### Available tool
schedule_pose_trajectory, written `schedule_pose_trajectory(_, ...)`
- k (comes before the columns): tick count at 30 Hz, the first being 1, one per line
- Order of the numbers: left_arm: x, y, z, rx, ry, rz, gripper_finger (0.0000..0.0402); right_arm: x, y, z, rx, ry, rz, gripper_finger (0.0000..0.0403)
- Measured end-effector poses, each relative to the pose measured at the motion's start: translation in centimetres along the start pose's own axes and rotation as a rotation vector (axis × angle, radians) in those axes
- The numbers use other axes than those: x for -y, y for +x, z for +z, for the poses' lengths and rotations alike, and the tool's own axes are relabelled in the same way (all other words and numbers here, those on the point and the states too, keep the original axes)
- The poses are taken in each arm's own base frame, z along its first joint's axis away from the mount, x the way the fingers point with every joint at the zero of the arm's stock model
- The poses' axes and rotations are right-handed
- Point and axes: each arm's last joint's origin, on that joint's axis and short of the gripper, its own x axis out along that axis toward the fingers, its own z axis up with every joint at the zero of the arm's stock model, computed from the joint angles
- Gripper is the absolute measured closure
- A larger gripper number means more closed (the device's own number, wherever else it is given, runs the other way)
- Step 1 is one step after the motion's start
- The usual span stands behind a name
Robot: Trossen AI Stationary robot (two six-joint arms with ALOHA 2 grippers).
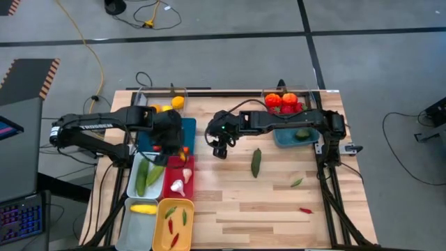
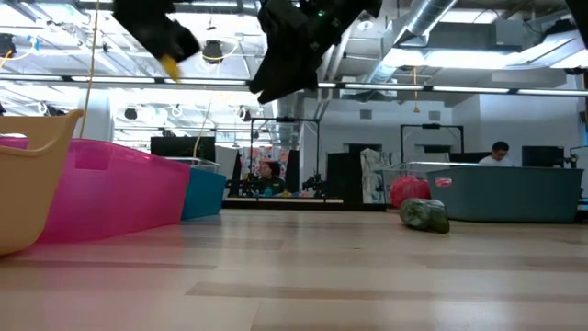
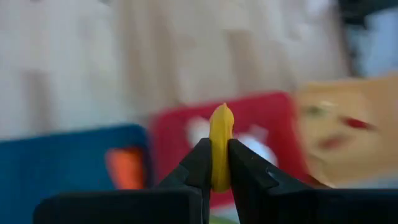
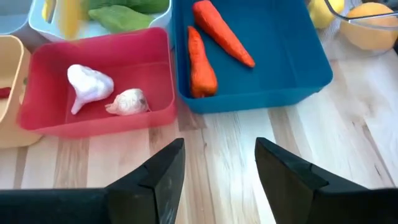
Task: Sort produce into baskets
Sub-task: Put the yellow corn into the gray bin
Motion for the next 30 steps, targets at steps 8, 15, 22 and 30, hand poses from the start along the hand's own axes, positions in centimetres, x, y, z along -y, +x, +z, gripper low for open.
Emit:
schedule_pose_trajectory(8,3.8,-0.1,-1.7,-0.26,-0.275,-0.258,0.037,0.0,0.2,-0.4,-0.04,0.0,-0.003,0.018)
schedule_pose_trajectory(15,7.0,1.4,-2.8,-0.43,-0.456,-0.276,0.037,0.1,0.2,-0.9,-0.087,0.0,-0.006,0.018)
schedule_pose_trajectory(22,9.8,3.4,-5.2,-0.619,-0.579,-0.204,0.037,0.1,0.2,-1.4,-0.136,0.014,-0.01,0.018)
schedule_pose_trajectory(30,11.3,5.0,-6.5,-0.702,-0.684,-0.2,0.0363,0.1,0.2,-1.5,-0.147,0.015,-0.01,0.018)
